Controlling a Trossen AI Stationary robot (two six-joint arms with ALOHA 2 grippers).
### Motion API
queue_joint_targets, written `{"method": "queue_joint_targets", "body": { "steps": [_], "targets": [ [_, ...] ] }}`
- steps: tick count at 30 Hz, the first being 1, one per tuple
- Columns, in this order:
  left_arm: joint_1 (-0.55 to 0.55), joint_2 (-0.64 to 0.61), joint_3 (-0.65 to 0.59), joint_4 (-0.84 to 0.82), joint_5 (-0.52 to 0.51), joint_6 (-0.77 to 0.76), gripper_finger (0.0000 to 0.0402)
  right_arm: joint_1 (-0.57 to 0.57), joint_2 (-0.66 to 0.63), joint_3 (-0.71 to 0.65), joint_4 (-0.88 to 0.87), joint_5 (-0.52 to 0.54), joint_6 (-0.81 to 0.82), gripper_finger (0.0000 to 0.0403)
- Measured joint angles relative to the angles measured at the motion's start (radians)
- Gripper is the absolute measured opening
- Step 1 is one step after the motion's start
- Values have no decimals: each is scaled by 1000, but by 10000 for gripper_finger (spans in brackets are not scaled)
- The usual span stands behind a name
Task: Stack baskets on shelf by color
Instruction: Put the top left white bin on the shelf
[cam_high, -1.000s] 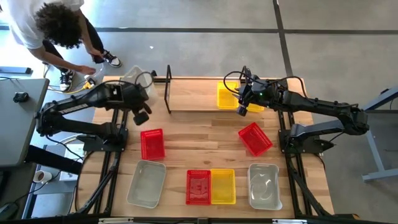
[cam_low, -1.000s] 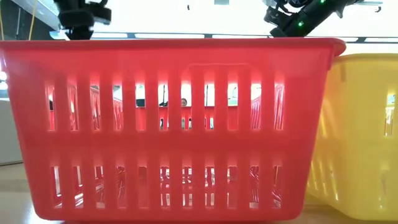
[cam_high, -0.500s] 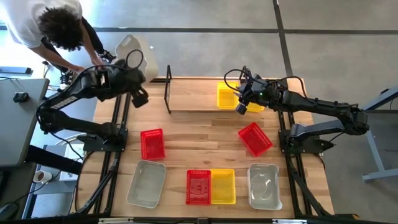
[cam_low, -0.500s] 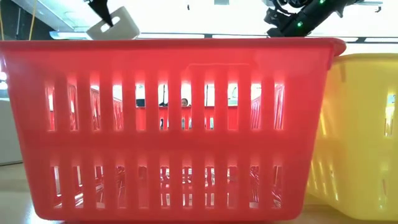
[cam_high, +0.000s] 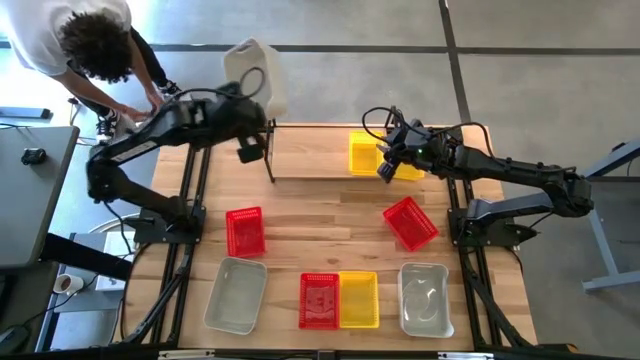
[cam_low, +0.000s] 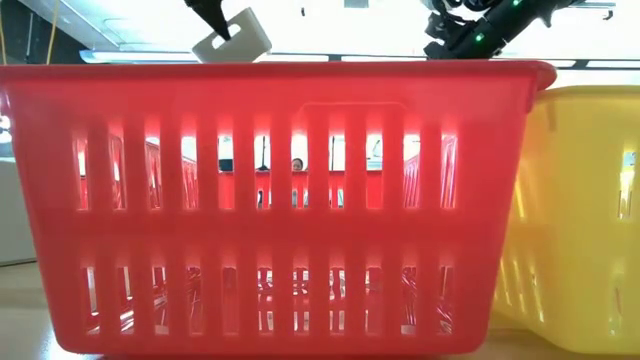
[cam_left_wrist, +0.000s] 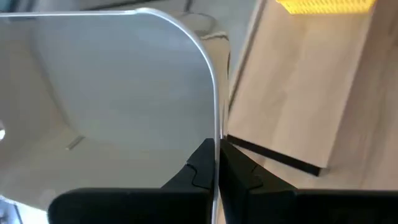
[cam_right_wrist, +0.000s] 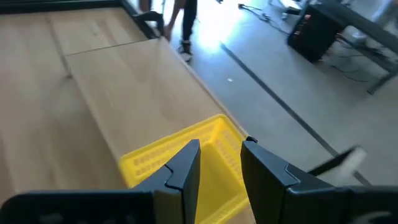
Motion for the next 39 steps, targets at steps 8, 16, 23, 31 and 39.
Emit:
{"method": "queue_joint_targets", "body": {
  "steps": [8, 16, 23, 31, 39],
  "targets": [
    [-15, 155, 0, 0, 77, 0, 0, 0, 0, 0, 1, 67, -3, 103],
    [-58, 289, 0, 3, 130, 0, 0, 0, 0, 0, 1, 66, -3, 103],
    [-73, 377, 0, 3, 136, -30, 0, 0, 0, 0, 1, 60, -3, 103],
    [-71, 447, 0, 2, 145, -48, 0, 0, 0, 0, 2, 49, -3, 103],
    [-55, 515, 0, -1, 149, -48, 0, 0, 0, 0, 2, 49, -3, 103]
  ]
}}
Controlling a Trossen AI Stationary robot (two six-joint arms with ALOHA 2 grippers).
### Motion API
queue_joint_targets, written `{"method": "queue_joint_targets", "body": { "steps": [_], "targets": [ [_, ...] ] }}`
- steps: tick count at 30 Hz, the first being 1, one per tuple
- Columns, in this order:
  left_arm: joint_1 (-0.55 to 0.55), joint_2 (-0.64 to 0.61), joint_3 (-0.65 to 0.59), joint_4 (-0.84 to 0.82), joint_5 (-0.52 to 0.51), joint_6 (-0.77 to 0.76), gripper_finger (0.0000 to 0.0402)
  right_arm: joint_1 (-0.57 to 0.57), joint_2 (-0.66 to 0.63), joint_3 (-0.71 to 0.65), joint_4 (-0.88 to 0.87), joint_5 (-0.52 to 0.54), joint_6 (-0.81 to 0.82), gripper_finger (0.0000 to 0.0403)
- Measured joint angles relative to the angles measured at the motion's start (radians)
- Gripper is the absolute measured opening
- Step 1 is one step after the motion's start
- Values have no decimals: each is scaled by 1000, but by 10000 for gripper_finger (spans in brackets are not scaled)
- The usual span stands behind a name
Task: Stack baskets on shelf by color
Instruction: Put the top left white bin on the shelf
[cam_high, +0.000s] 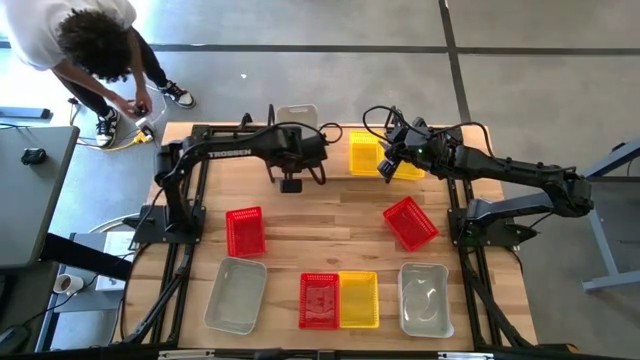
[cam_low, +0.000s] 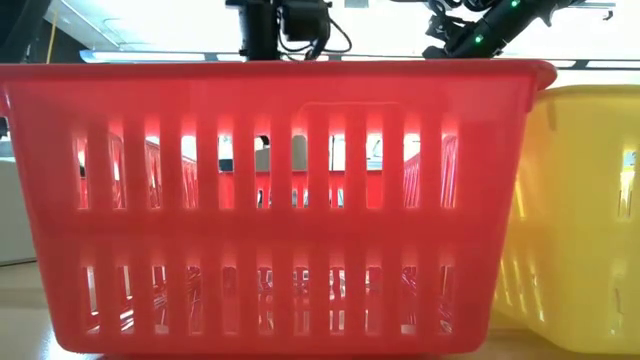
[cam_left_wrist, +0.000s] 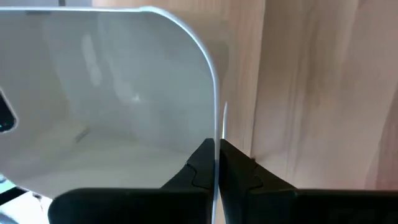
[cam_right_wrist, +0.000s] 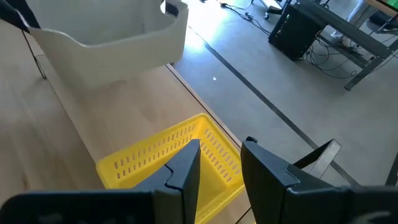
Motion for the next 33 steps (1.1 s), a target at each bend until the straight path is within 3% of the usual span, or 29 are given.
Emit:
{"method": "queue_joint_targets", "body": {
  "steps": [22, 33],
  "targets": [
    [32, 75, 0, -38, 55, 4, 1, 0, 0, 0, 1, -6, -11, 103],
    [23, 75, 0, -38, 56, 38, 45, 0, 0, 0, 1, -6, -11, 103]
  ]
}}
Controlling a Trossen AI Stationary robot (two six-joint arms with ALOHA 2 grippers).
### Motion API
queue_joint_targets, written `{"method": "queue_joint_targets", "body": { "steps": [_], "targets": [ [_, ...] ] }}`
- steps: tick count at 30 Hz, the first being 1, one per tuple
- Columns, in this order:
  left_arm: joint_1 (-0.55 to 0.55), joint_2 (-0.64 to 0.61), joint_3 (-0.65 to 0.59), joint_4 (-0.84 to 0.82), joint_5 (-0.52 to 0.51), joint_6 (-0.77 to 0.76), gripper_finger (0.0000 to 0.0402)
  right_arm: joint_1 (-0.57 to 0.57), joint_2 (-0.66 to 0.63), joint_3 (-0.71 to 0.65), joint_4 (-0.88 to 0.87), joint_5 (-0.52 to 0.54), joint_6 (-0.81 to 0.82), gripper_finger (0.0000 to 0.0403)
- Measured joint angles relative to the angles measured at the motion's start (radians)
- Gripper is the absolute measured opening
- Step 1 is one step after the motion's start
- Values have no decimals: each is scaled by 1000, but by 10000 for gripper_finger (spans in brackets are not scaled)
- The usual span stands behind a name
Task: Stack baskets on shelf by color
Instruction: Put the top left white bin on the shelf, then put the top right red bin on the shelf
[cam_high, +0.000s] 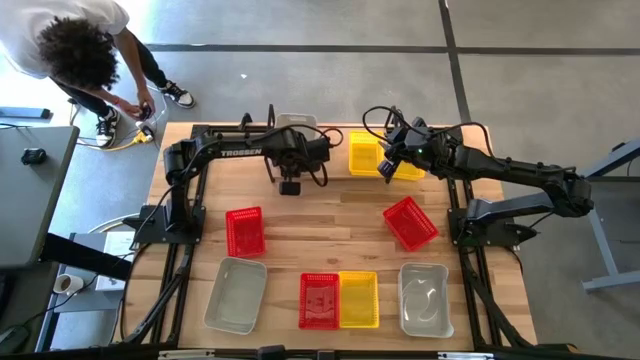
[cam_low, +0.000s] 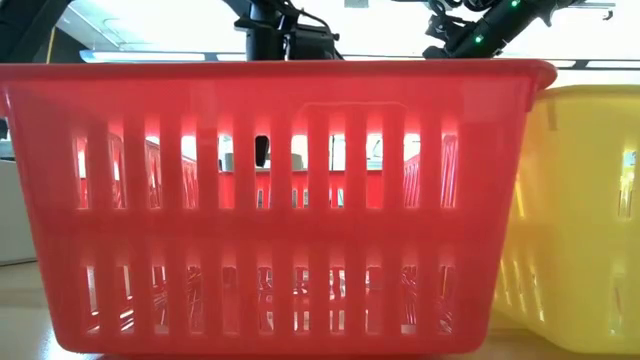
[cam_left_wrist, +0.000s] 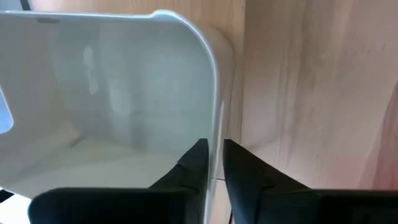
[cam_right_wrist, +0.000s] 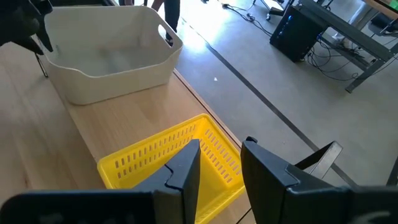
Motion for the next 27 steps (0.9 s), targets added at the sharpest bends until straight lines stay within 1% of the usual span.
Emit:
{"method": "queue_joint_targets", "body": {
  "steps": [8, 14, 20, 23, 27],
  "targets": [
    [0, -1, 0, -11, 2, -19, 103, 1, 0, 0, 0, 0, 2, 103],
    [0, -2, 0, -30, 2, -27, 138, 44, 0, 0, 0, 5, -3, 103],
    [-2, -6, 1, -35, -12, -35, 147, 92, 0, 0, 0, 6, -5, 103],
    [-5, -6, 29, -65, -16, -35, 147, 120, 0, 0, -1, 6, -5, 103],
    [-14, -6, 89, -94, -15, -35, 147, 166, 0, 50, -94, 6, -5, 103]
  ]
}}
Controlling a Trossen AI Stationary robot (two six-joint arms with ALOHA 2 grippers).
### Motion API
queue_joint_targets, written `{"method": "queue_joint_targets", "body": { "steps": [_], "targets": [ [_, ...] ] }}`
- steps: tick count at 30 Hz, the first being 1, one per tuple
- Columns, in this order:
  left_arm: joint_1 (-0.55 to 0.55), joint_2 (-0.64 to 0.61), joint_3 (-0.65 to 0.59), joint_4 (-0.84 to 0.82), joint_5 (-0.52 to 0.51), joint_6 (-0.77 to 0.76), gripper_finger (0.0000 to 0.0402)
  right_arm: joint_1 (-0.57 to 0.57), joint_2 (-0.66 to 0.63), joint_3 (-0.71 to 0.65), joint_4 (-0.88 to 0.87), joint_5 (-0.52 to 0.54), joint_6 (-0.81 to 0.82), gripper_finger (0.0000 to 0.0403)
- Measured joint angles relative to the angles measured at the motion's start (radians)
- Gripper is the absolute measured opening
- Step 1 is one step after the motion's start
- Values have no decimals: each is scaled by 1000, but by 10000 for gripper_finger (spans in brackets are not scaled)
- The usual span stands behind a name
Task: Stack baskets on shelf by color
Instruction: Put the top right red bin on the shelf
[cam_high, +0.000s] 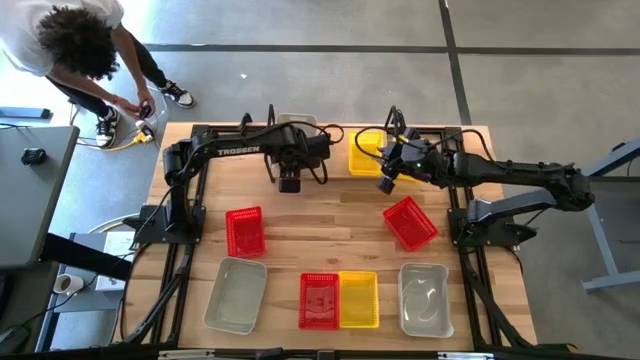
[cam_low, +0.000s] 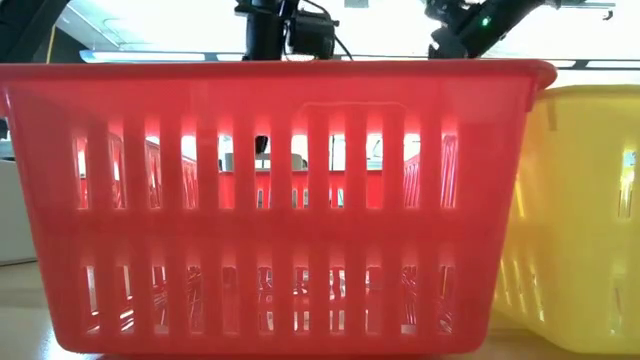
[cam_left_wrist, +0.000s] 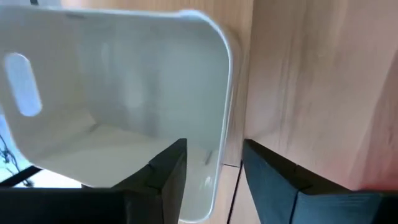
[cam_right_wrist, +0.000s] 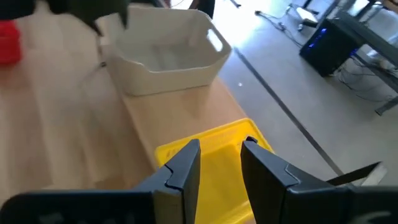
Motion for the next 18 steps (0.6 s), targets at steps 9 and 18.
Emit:
{"method": "queue_joint_targets", "body": {
  "steps": [9, 18],
  "targets": [
    [-50, 0, 162, -99, 8, -22, 147, 78, -1, 165, -382, -162, 97, 103],
    [-104, -69, 210, -130, 129, -77, 145, 223, 2, 188, -700, -372, 305, 103]
  ]
}}
